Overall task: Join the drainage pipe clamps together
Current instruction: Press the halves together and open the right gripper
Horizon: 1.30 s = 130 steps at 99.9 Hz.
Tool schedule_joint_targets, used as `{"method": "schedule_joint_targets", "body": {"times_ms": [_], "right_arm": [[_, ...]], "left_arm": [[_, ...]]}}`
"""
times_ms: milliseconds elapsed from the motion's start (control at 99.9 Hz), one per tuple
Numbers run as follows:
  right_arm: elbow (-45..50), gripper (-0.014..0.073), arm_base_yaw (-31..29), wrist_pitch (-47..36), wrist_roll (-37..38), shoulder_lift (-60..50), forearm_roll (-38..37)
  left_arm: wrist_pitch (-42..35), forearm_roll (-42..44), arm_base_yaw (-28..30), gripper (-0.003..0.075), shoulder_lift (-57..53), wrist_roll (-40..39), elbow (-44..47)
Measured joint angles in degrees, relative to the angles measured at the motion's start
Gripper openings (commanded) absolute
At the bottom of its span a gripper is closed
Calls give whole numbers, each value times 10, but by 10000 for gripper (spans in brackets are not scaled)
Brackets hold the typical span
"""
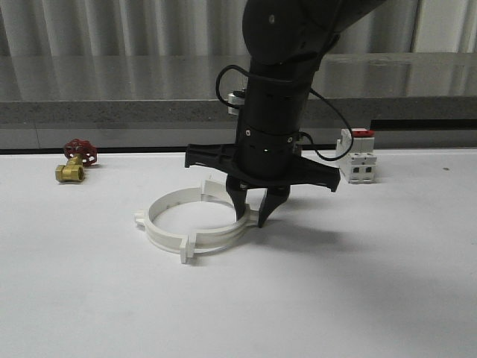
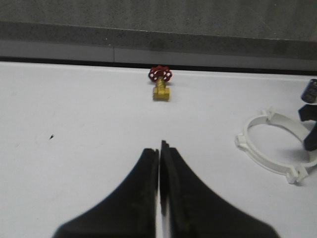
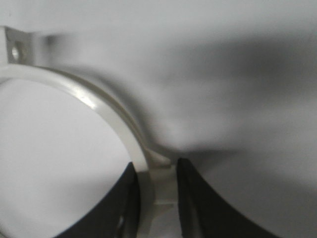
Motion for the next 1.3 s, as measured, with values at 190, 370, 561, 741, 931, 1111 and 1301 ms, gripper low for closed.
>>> {"method": "schedule_joint_targets", "body": {"times_ms": [190, 370, 561, 741, 931, 1111, 1301], "right_arm": [[0, 19, 0, 0, 1, 0, 0], [0, 19, 0, 0, 1, 0, 0], [0, 19, 0, 0, 1, 0, 0], [0, 85, 0, 0, 1, 0, 0], [0, 236, 0, -6, 1, 0, 0], [0, 376, 0, -16, 1, 0, 0], [0, 418, 0, -16, 1, 0, 0]], "left_arm": [[0, 0, 0, -20, 0, 0, 0], [0, 0, 0, -20, 0, 0, 0], [0, 0, 0, -20, 0, 0, 0], [0, 0, 0, -20, 0, 0, 0], [0, 0, 0, -20, 0, 0, 0], [0, 0, 0, -20, 0, 0, 0], [0, 0, 0, -20, 0, 0, 0]]}}
